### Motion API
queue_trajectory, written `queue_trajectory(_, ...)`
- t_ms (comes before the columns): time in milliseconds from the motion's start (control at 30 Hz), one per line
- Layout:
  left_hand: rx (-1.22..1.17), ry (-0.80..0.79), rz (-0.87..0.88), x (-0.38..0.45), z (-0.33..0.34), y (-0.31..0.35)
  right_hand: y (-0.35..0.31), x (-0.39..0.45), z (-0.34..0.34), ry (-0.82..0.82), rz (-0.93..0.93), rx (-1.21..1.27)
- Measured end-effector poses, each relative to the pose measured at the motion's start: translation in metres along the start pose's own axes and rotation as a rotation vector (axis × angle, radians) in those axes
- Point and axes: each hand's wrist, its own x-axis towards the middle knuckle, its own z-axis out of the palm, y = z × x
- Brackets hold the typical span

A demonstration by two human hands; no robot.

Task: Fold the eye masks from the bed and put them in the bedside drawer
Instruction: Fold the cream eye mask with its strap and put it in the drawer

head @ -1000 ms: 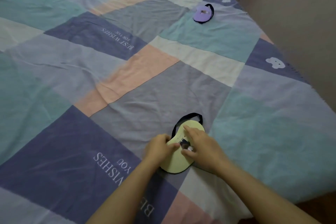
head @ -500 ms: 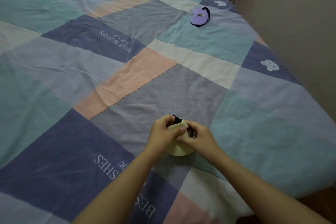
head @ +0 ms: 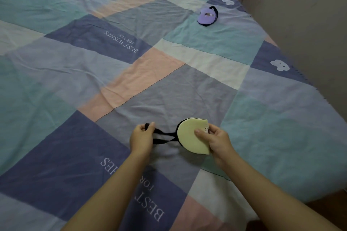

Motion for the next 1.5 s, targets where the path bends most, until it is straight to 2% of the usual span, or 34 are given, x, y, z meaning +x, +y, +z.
queue_trajectory(67, -0.015, 0.045, -0.064, 0.006, -0.006, -0.003, -0.004, 0.001, -0.003, 0.006, 0.026, 0.068)
queue_trajectory(133, 0.067, 0.082, -0.072, 0.006, -0.007, -0.005, -0.007, 0.002, -0.005, 0.013, 0.031, 0.089)
queue_trajectory(200, 0.226, 0.122, 0.077, -0.003, -0.005, -0.003, -0.007, 0.003, -0.005, 0.021, 0.032, 0.084)
queue_trajectory(267, 0.314, 0.112, 0.382, -0.014, 0.003, -0.001, -0.006, 0.003, -0.004, 0.017, 0.028, 0.071)
queue_trajectory(333, 0.421, -0.052, 0.603, -0.022, 0.014, 0.004, -0.003, 0.003, 0.0, -0.003, 0.016, 0.06)
queue_trajectory(367, 0.479, -0.16, 0.621, -0.025, 0.021, 0.005, -0.001, 0.002, 0.001, -0.013, 0.011, 0.06)
queue_trajectory(433, 0.487, -0.327, 0.52, -0.028, 0.03, 0.005, 0.001, 0.0, 0.004, -0.024, 0.008, 0.057)
queue_trajectory(500, 0.406, -0.338, 0.451, -0.028, 0.032, 0.005, 0.001, -0.001, 0.006, -0.031, -0.008, 0.007)
queue_trajectory(567, 0.575, -0.29, 0.592, -0.025, 0.029, 0.007, -0.001, -0.002, 0.006, -0.047, -0.051, -0.113)
queue_trajectory(633, 0.78, -0.342, 0.746, -0.022, 0.025, 0.01, -0.004, -0.002, 0.007, -0.105, -0.106, -0.26)
queue_trajectory(700, 0.832, -0.32, 0.862, -0.021, 0.024, 0.009, -0.006, -0.001, 0.008, -0.155, -0.149, -0.379)
queue_trajectory(733, 0.774, -0.233, 0.894, -0.022, 0.024, 0.006, -0.007, -0.001, 0.009, -0.141, -0.161, -0.391)
queue_trajectory(767, 0.667, -0.114, 0.872, -0.024, 0.025, 0.005, -0.008, 0.0, 0.01, -0.108, -0.162, -0.368)
queue_trajectory(833, 0.427, 0.077, 0.648, -0.028, 0.026, 0.002, -0.007, -0.001, 0.012, -0.049, -0.14, -0.26)
queue_trajectory(867, 0.312, 0.064, 0.47, -0.029, 0.027, 0.002, -0.006, -0.001, 0.013, -0.035, -0.126, -0.22)
queue_trajectory(900, 0.195, -0.015, 0.291, -0.031, 0.029, 0.002, -0.005, -0.002, 0.013, -0.034, -0.104, -0.196)
queue_trajectory(933, 0.095, -0.125, 0.157, -0.031, 0.031, 0.001, -0.003, -0.002, 0.014, -0.043, -0.077, -0.177)
queue_trajectory(967, 0.048, -0.212, 0.107, -0.031, 0.031, 0.0, -0.002, -0.003, 0.014, -0.054, -0.045, -0.159)
queue_trajectory(1100, 0.06, -0.338, 0.251, -0.026, 0.022, -0.002, -0.005, -0.005, 0.018, -0.06, 0.073, -0.083)
queue_trajectory(1267, 0.153, -0.543, 0.312, -0.028, 0.017, 0.005, -0.018, 0.004, 0.015, -0.066, 0.258, 0.052)
queue_trajectory(1500, 0.296, -0.579, 0.374, -0.025, 0.007, 0.007, -0.029, 0.008, 0.022, 0.067, 0.091, -0.039)
